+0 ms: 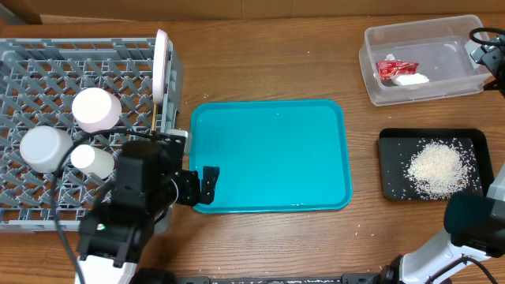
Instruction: Sort waste into correct bins and load items into the dishwasher
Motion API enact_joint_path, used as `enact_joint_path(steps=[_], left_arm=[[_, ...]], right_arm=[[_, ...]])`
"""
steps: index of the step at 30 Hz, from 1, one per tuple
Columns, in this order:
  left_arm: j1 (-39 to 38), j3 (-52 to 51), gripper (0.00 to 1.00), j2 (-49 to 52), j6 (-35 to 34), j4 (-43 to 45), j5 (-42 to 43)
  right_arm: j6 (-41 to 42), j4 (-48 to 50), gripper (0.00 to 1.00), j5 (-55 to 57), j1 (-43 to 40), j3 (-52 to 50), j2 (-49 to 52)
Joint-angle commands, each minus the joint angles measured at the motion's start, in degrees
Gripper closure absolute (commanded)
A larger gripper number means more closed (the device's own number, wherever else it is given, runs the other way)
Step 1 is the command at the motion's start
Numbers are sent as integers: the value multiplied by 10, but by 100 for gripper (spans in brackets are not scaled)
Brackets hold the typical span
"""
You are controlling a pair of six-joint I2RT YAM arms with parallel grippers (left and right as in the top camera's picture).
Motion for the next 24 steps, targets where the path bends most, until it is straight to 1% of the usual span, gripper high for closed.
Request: enact_joint_path(steps=[1, 4, 5, 9, 12, 17, 24], left_arm=[[-3, -124, 0, -59, 143, 100, -13], [7, -215, 0, -120, 153, 201, -12], [16, -249, 0, -148, 153, 240, -11], [59, -359, 0, -256, 152, 353, -10], [84, -418, 0, -322, 151, 416, -11], [119, -493, 0, -392, 151, 523, -13], [136, -497, 0, -471, 151, 491, -46]], right_arm=[[0, 1, 0, 6, 0, 4, -3], [0, 1, 0, 6, 0, 4, -3], [0, 1, 0, 6, 0, 4, -3], [0, 1, 0, 6, 0, 4, -3], [0, 1, 0, 6, 0, 4, -3], [0, 1, 0, 6, 0, 4, -3], [0, 1, 0, 6, 0, 4, -3]])
